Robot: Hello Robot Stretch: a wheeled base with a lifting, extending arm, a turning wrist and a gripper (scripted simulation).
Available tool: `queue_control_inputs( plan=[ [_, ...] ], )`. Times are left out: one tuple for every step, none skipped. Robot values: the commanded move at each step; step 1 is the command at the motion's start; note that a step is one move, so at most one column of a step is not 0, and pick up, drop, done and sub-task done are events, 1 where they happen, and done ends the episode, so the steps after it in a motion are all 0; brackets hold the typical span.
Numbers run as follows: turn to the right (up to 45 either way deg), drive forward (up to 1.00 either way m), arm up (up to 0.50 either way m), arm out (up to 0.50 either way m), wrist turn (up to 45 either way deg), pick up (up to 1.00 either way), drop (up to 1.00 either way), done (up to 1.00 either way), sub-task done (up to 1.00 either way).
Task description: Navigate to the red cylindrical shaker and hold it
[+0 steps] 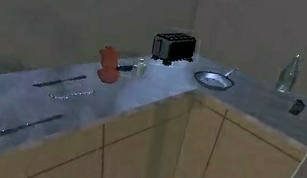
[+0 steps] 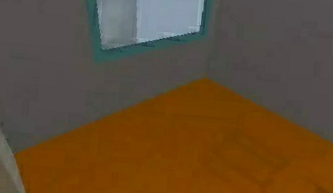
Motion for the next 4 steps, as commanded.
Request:
queue_control_inputs(
  plan=[
    [-45.0,0.0,0.0,0.0,0.0,0.0,0.0,0.0,0.0],
    [-45.0,0.0,0.0,0.0,0.0,0.0,0.0,0.0,0.0],
    [-12.0,0.0,0.0,0.0,0.0,0.0,0.0,0.0,0.0],
    [45.0,0.0,0.0,0.0,0.0,0.0,0.0,0.0,0.0]
  ],
)
